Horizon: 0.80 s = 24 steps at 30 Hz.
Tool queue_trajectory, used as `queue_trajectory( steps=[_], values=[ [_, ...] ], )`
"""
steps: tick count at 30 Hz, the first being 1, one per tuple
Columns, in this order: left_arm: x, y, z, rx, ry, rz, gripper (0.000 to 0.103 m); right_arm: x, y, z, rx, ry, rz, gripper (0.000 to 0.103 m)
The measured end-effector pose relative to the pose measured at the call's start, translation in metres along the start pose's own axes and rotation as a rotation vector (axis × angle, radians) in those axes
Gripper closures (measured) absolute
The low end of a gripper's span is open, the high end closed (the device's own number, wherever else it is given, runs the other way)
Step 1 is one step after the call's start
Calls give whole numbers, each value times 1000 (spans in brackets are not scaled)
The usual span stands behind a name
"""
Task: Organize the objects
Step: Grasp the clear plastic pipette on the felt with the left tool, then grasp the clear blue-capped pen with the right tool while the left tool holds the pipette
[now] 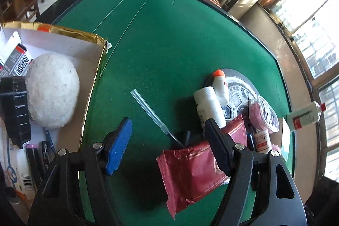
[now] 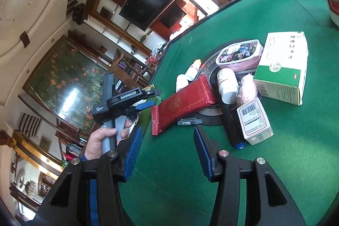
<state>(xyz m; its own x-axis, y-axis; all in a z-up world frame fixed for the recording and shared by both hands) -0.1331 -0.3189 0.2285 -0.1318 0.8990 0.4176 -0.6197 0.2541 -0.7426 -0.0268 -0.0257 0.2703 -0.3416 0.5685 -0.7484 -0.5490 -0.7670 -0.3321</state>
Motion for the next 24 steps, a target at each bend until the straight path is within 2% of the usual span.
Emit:
queue_trajectory(
  steps=[3,4,5,6,7,8,11,15,21,24],
  values=[
    [-1,3,4,57,-6,2,33,2,3,-3,-10,19,18,53],
    [0,4,4,64,-2,4,43,2,4,-4,-8,12,15,53],
    [2,5,3,76,17,42,50,1,4,-5,-5,1,10,53],
    [4,6,3,91,45,71,77,0,4,-7,5,-13,0,53],
    [6,8,0,84,34,28,93,0,5,-7,13,-22,-3,53],
    [6,9,-2,83,3,-12,94,-1,4,-9,17,-33,-2,53],
    [15,4,-8,144,50,-7,95,-4,2,-8,45,-73,-13,53],
    [17,-18,-7,250,24,-49,99,-8,1,-8,59,-110,-19,53],
    [15,-92,-10,465,83,-47,99,-6,5,-6,49,-130,-40,53],
    [5,-121,-20,506,102,-75,99,-12,14,-13,18,-193,-56,53]
  ],
)
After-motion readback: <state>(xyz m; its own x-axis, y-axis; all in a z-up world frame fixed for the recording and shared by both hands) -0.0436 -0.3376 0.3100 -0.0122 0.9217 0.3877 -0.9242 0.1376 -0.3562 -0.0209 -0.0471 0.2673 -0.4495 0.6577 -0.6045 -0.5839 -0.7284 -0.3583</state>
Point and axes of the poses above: each gripper's, at about its wrist camera, not at the fingertips, and y roughly the way its jaws point, x to its right, z to its top, the point moved 4 cm from there along y, roughly the way its jaws point, and after that the axes turned 10 degrees about x, right-handed, at the moved point
